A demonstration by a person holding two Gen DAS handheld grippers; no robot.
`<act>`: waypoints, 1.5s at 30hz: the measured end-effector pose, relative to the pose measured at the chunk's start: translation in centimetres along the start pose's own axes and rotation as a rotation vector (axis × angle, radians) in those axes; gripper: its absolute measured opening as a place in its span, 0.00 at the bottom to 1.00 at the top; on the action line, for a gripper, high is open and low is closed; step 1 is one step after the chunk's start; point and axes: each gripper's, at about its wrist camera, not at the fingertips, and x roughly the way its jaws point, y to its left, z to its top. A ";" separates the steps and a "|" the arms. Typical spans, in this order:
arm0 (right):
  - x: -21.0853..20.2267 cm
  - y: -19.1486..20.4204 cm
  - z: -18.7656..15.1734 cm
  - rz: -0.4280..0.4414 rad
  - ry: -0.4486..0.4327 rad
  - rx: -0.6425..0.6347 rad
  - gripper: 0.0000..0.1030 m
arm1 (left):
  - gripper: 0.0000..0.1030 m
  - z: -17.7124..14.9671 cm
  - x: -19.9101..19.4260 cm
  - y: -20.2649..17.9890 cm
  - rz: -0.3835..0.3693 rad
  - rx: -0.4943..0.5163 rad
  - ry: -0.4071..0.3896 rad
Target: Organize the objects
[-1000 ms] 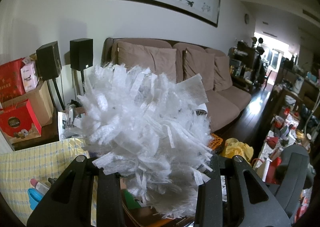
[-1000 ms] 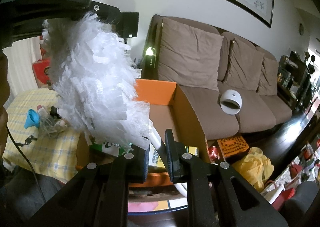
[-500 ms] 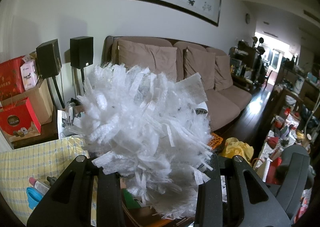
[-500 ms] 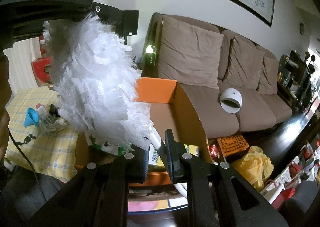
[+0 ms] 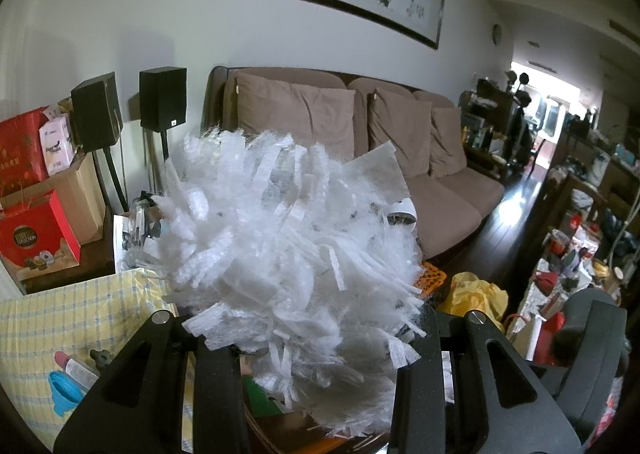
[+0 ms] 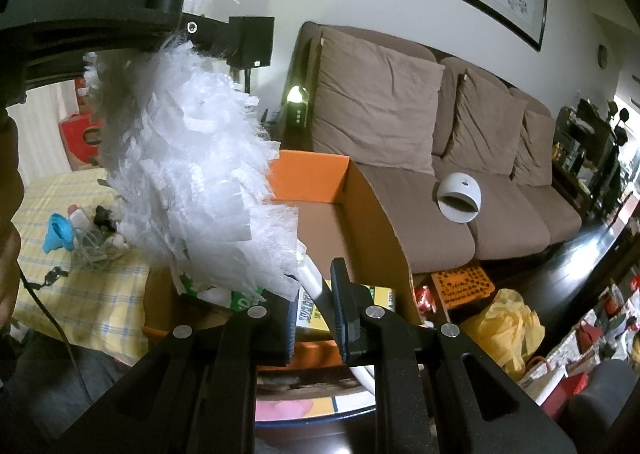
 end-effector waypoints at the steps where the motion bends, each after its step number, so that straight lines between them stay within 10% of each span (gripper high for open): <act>1: 0.1 0.0 0.0 0.000 0.002 0.000 0.14 | 0.32 0.1 0.0 0.0 0.001 0.001 0.000; 45: 2.6 0.4 -0.5 0.040 0.031 0.039 0.15 | 0.31 0.1 2.5 0.9 -0.017 -0.033 0.050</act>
